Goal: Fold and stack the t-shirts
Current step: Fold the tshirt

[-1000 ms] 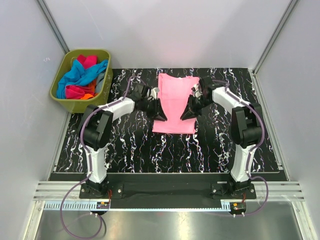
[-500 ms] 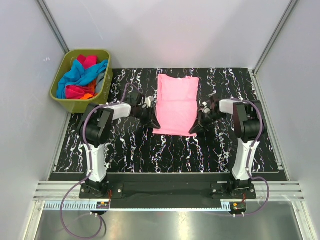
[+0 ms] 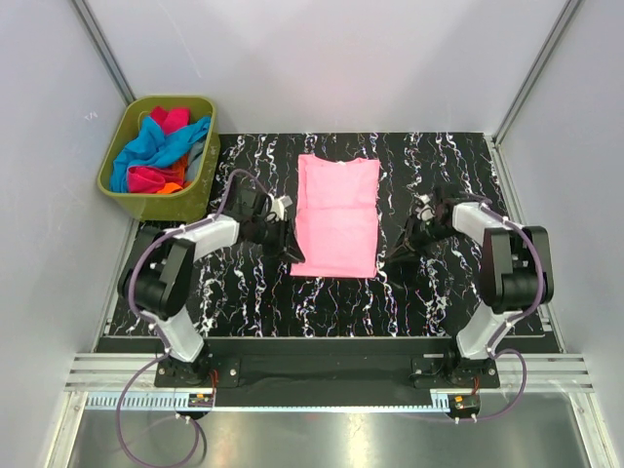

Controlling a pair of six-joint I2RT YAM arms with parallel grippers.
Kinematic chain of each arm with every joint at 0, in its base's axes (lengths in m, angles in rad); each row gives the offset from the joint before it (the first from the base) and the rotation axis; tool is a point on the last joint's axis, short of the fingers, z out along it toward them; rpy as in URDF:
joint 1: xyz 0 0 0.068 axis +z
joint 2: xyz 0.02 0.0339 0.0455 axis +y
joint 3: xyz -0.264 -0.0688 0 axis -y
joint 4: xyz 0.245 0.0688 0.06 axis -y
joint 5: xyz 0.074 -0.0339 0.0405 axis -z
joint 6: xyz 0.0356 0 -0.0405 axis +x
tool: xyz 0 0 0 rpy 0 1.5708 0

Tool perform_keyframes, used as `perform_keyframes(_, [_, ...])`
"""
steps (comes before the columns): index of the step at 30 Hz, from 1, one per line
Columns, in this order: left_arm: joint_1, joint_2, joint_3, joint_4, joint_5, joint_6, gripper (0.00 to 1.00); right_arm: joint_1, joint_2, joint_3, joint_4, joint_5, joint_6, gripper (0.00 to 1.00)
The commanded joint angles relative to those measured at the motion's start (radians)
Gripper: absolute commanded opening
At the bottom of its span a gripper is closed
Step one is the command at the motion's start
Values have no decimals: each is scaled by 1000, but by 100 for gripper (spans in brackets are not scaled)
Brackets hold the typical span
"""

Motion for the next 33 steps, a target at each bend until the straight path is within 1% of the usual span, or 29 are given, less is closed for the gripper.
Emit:
perform_keyframes(1, [2,-78,38,43,27,-48,36,81,-59,48,40,-24,64,26])
perform_keyframes(2, [2,-68,61,62,38,-62,35,96,-50,62,81,-36,97,27])
perform_keyframes(3, [2,-52,76,83,47,-74,35,121,-15,86,107,-83,120,27])
perform_keyframes(6, [5,46,130,195,92,-123,32,140,82,128,249,-165,209,29])
perform_keyframes(7, [10,76,135,302,124,-170,31,143,107,136,288,-182,229,31])
perform_keyframes(8, [19,124,127,374,142,-206,30,141,148,142,379,-200,267,32])
perform_keyframes(9, [22,151,119,446,154,-244,29,143,170,151,418,-224,283,34])
perform_keyframes(10, [24,176,115,570,164,-308,29,141,191,162,444,-229,294,36])
perform_keyframes(11, [28,231,119,612,164,-333,29,141,235,189,486,-237,297,36])
perform_keyframes(12, [30,254,125,655,168,-355,29,141,260,205,497,-243,298,36])
perform_keyframes(13, [33,276,130,733,162,-394,29,140,283,223,504,-249,301,36])
perform_keyframes(14, [39,297,144,755,155,-405,29,137,330,260,526,-261,307,36])
perform_keyframes(17, [59,359,168,847,129,-458,29,115,406,332,535,-277,314,35])
perform_keyframes(21, [88,464,240,852,121,-487,28,55,493,390,544,-283,358,33])
perform_keyframes(26, [139,514,303,818,115,-488,28,-20,575,444,554,-278,407,32])
perform_keyframes(27, [145,517,314,795,115,-455,28,-50,584,452,553,-280,412,32])
perform_keyframes(28, [150,518,331,715,113,-429,28,-63,589,461,553,-280,418,32])
perform_keyframes(30, [159,499,378,624,115,-364,30,-81,583,478,550,-289,424,33])
perform_keyframes(31, [159,479,391,505,100,-276,31,-104,572,478,535,-289,424,34])
perform_keyframes(32, [159,413,406,440,83,-223,33,-113,531,470,517,-281,423,36])
perform_keyframes(33, [159,370,402,388,64,-141,34,-121,500,464,498,-266,416,43])
